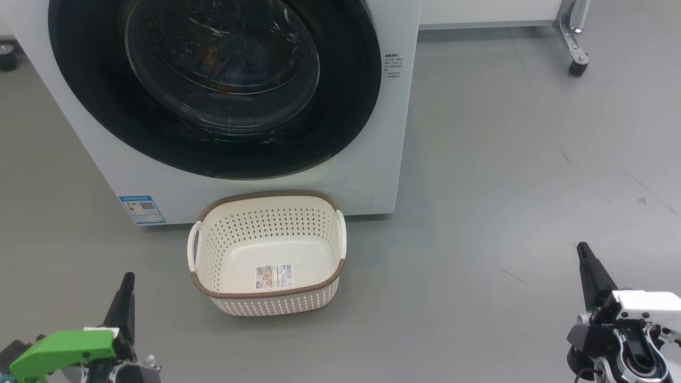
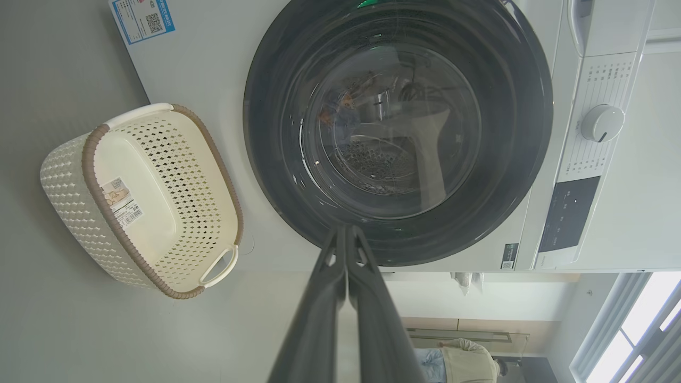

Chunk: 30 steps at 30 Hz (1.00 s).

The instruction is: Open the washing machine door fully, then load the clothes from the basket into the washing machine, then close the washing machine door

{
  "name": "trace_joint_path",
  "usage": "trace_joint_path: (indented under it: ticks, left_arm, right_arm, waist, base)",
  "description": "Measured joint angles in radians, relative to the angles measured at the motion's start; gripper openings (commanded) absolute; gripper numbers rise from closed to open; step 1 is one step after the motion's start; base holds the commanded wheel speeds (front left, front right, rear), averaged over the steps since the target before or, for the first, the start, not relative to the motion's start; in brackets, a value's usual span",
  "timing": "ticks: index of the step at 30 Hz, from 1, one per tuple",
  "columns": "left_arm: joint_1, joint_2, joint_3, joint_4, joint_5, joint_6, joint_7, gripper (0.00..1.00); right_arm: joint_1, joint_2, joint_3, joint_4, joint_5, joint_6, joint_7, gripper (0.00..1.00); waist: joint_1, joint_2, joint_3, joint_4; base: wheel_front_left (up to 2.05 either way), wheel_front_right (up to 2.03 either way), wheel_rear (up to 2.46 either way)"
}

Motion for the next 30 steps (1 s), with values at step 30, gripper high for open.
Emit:
trace_joint_path:
  ticks: [30]
  left_arm:
    - [0.0, 0.0, 0.0, 0.0, 0.0, 0.0, 0.0, 0.0]
  right_arm:
    - [0.0, 0.0, 0.0, 0.0, 0.0, 0.0, 0.0, 0.0]
  waist:
    - [0.0, 0.0, 0.0, 0.0]
  base:
    - [0.0, 0.0, 0.0]
